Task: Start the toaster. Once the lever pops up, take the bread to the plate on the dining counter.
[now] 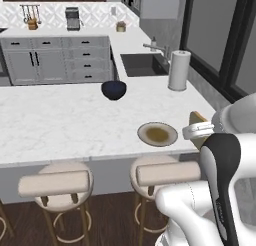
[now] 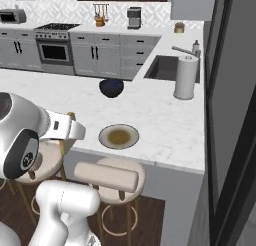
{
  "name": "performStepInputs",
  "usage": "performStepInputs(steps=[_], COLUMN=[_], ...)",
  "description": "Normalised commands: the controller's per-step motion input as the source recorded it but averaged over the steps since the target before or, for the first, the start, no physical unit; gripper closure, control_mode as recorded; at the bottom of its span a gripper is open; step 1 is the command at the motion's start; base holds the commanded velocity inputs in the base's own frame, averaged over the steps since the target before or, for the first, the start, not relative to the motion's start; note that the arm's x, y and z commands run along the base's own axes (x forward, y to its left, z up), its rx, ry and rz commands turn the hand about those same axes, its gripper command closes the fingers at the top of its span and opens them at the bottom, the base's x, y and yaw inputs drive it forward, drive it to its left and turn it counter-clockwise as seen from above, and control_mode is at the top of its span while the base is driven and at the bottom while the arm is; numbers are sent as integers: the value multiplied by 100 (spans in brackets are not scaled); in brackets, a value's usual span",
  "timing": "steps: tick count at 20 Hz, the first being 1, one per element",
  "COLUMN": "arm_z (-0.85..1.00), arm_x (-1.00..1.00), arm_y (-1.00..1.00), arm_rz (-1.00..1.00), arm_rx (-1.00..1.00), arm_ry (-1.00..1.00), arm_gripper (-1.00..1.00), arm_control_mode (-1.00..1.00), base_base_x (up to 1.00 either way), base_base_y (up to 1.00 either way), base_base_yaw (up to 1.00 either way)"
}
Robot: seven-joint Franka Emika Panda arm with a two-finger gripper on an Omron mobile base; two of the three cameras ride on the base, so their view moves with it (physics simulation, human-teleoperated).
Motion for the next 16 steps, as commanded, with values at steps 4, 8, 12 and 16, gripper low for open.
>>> performStepInputs(steps=[4, 8, 12, 16], arm_z=[0, 0, 0, 0], arm_x=[0, 0, 0, 0], arm_y=[0, 0, 0, 0], arm_rz=[0, 0, 0, 0], arm_rx=[0, 0, 0, 0], arm_ry=[0, 0, 0, 0], arm_gripper=[100, 100, 100, 100], arm_control_mode=[100, 100, 100, 100], base_base_x=[23, 29, 32, 43], base_base_y=[0, 4, 0, 0], base_base_yaw=[-11, -18, -7, 0])
